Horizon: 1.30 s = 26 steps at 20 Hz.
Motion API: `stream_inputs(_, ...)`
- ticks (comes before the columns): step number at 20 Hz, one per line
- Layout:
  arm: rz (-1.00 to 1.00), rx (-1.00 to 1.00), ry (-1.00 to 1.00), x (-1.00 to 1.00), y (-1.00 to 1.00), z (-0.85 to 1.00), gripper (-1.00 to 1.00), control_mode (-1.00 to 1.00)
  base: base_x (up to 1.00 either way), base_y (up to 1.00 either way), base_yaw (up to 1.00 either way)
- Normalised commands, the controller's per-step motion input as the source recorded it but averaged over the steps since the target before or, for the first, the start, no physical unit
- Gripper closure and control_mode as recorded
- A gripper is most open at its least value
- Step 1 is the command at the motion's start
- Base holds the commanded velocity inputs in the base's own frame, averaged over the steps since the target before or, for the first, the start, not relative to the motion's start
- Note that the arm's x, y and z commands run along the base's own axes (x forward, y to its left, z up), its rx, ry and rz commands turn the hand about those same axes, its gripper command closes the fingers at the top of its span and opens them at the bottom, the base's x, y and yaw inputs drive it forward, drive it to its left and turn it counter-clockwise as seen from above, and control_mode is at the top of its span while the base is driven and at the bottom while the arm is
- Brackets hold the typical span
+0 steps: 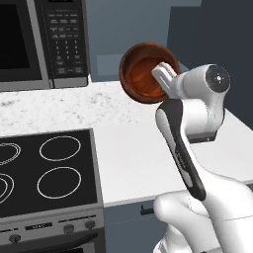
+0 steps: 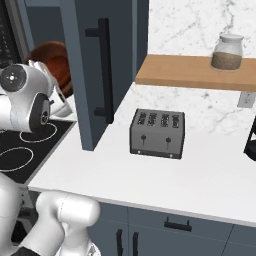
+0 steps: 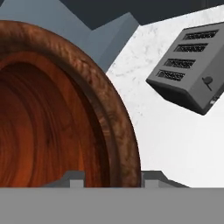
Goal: Pick up the bowls on the counter and stack them on top of one another in the open cabinet. Place the smaller bowl on top of the larger bowl.
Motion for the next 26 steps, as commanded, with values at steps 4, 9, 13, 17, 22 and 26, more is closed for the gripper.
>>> stream_inputs(4,-0.01,-0.11,0.07,0.32,0.00,0.93,1.00,-1.00,0.00,0.00,0.00)
stream_inputs(9,0.00,-0.08,0.25,0.31,0.00,0.40,1.00,-1.00,0.00,0.00,0.00)
stream_inputs(13,-0.01,0.00,0.09,0.28,-0.01,0.00,1.00,-1.00,0.00,0.00,0.00)
stream_inputs(17,-0.10,-0.05,0.05,0.44,0.00,-0.03,1.00,-1.00,0.00,0.00,0.00)
stream_inputs(22,-0.17,-0.06,0.02,0.53,0.00,-0.06,1.00,-1.00,0.00,0.00,0.00)
stream_inputs(26,-0.17,-0.03,0.00,0.58,0.00,0.00,1.00,-1.00,0.00,0.00,0.00)
